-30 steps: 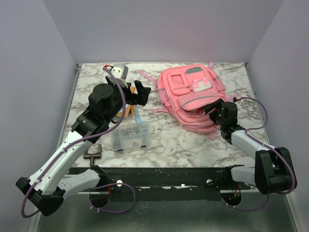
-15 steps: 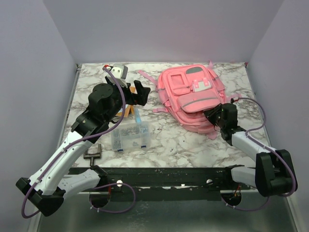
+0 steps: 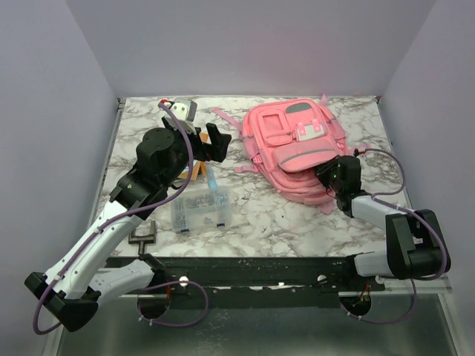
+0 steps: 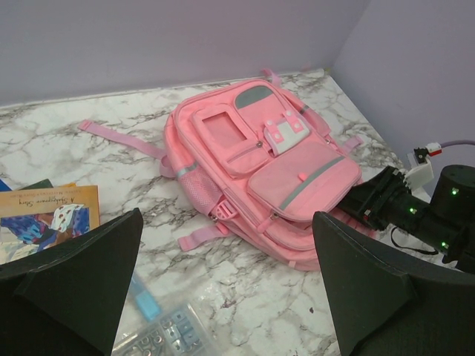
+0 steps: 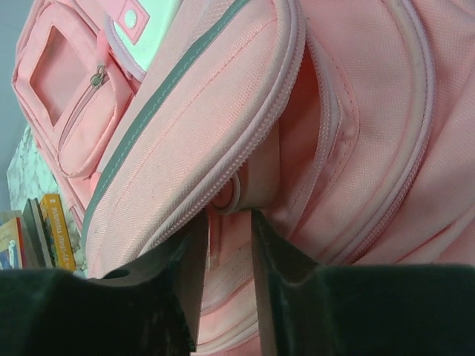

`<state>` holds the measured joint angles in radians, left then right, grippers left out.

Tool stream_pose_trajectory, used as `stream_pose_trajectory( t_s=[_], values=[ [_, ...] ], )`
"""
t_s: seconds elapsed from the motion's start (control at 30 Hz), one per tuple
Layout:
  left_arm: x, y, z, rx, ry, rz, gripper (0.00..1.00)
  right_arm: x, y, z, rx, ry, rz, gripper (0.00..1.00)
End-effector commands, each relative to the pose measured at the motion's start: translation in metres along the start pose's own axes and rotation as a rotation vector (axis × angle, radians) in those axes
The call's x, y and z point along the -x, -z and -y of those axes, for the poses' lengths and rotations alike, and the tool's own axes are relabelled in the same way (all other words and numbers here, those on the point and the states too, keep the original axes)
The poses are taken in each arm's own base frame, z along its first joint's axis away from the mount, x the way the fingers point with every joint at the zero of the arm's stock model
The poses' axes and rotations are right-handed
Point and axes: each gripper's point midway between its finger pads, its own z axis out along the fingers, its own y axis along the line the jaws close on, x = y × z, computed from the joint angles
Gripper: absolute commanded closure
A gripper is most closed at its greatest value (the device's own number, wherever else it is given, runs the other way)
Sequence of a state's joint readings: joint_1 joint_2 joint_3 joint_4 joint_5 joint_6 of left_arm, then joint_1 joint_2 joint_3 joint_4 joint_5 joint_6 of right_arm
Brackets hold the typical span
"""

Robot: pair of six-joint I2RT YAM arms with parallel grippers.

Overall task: Pack the student bag
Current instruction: Place the stationery in the student bag, then pick up the stationery from the center of the board.

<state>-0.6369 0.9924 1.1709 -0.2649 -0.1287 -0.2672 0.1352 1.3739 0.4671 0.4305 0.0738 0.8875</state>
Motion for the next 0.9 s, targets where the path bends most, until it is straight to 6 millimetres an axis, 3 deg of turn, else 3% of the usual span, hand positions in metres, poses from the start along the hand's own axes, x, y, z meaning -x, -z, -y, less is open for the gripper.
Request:
stream_pose_trajectory(
  t_s=[0.0,0.1,0.2,0.27,0.37,0.47,0.53,0.73,0.87],
  values=[
    [0.017,0.004,0.0,0.009,-0.003,0.04,0.02,0.002,0.016,-0.002,-0.031,0.058,-0.042,0.61],
    [0.019,0.006,0.002,-0.003,0.002,0.043,0.02,-0.006,0.04,0.008,-0.081,0.132,-0.122,0.48],
    [0.018,0.006,0.001,-0.001,0.004,0.042,0.02,-0.016,0.068,0.015,-0.132,0.158,-0.216,0.43],
    [0.019,0.006,0.0,0.0,0.007,0.043,0.02,-0.024,0.085,0.007,-0.092,0.174,-0.29,0.42],
    [0.022,0.007,-0.001,0.002,0.016,0.05,0.02,-0.019,0.102,-0.006,-0.054,0.247,-0.311,0.41],
    [0.025,0.01,-0.007,0.029,0.014,0.065,0.02,-0.015,0.111,-0.039,0.075,0.303,-0.294,0.43],
    [0.028,0.012,-0.011,0.048,0.006,0.077,0.02,-0.022,0.111,-0.059,0.139,0.34,-0.318,0.43],
    [0.033,0.015,-0.027,0.124,-0.037,0.106,0.02,-0.082,0.095,-0.143,0.258,0.545,-0.407,0.41],
    [0.039,0.023,-0.032,0.147,-0.036,0.138,0.02,-0.123,0.066,-0.194,0.337,0.593,-0.455,0.37]
  ],
)
